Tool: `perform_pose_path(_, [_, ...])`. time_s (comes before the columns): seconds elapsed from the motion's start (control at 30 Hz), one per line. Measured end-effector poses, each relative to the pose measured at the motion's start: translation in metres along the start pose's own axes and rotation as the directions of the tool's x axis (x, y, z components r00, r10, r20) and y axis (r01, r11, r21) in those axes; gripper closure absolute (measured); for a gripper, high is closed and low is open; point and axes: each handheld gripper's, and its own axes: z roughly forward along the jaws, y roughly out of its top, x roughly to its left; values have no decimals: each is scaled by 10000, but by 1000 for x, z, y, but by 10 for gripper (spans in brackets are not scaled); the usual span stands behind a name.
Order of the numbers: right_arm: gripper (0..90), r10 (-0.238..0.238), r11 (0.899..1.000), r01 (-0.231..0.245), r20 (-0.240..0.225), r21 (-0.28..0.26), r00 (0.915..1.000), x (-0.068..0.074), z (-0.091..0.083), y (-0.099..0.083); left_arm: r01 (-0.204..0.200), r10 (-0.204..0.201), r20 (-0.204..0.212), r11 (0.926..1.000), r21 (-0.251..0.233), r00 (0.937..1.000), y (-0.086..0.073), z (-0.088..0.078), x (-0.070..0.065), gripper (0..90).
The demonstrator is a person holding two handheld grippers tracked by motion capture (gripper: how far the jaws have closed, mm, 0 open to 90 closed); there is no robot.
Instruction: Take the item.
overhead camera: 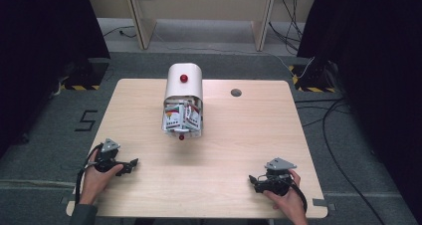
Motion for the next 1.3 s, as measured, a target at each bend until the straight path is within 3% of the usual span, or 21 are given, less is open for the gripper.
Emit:
perform_pose_path(0.5, [157,-10,10000,10,-18,-9,10000,0,0,0,0,0,5,10000,-1,10000,0,0,0,0])
perform_pose_path(0.67, [210,83,9999,-83,-23,-115,10000,1,-1,0,-2,2,8,10000,-2,10000,0,0,0,0])
perform_pose_path(0.73, [213,481,9980,-478,52,-403,9988,1,-2,1,-1,1,7,10000,0,10000,0,0,0,0])
perform_pose_path(0.93, [220,756,9906,-722,254,-1159,9968,4,-10,11,-7,7,5,10000,-4,10000,0,0,0,0])
perform_pose_path(1.3, [240,350,9860,-306,236,-1641,9991,18,-19,33,-9,9,5,10000,-3,10000,0,0,0,0])
